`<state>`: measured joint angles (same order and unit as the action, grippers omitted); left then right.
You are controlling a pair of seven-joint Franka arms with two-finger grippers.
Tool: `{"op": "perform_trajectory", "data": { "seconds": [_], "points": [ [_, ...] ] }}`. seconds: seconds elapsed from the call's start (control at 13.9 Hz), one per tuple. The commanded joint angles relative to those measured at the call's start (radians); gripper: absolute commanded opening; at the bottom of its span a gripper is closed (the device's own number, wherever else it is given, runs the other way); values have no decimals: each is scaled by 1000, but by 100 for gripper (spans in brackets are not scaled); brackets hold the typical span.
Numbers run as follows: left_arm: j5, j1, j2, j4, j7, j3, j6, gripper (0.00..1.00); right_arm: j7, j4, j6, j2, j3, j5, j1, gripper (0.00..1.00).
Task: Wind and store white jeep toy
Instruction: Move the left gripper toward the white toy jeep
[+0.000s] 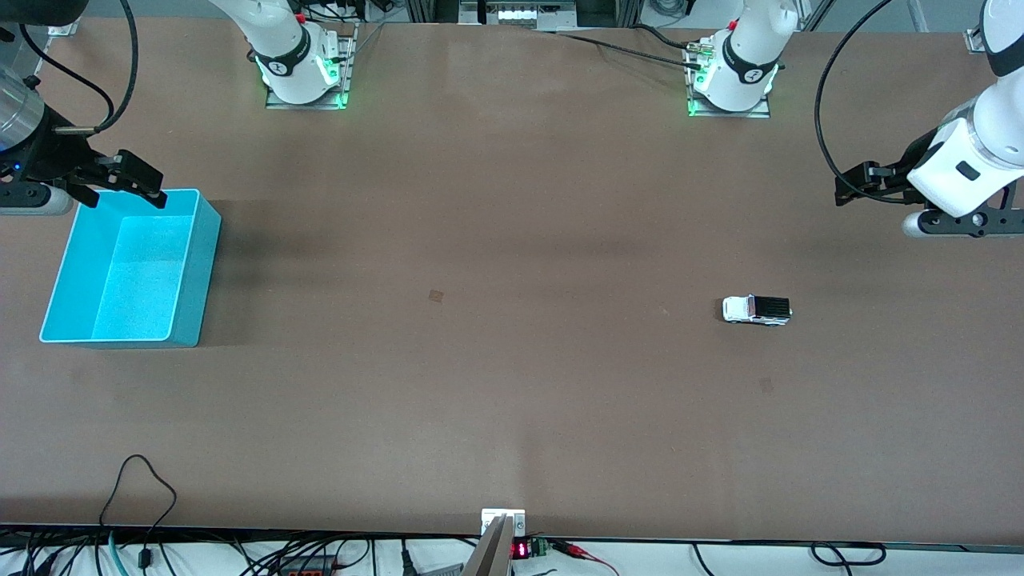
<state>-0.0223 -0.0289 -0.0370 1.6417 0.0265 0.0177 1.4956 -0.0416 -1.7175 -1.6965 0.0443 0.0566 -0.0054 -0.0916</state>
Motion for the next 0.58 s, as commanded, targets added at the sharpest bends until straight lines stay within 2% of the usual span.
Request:
{"op": "perform_trajectory", "data": {
  "seconds": [0.0, 0.29, 0.43, 0.5],
  "points": [
    [5, 6, -29, -28, -79, 1, -23, 100, -15, -10, 5, 12, 0, 12, -4, 100],
    [5, -8, -61, -34, -192, 5, -9, 100, -15, -10, 5, 12, 0, 12, -4, 100],
    [5, -14, -70, -25, -304, 7, 15, 100, -15, -11, 5, 12, 0, 12, -2, 100],
    [5, -14, -83, -20, -420, 7, 29, 100, -15, -11, 5, 12, 0, 12, -3, 100]
  ]
}}
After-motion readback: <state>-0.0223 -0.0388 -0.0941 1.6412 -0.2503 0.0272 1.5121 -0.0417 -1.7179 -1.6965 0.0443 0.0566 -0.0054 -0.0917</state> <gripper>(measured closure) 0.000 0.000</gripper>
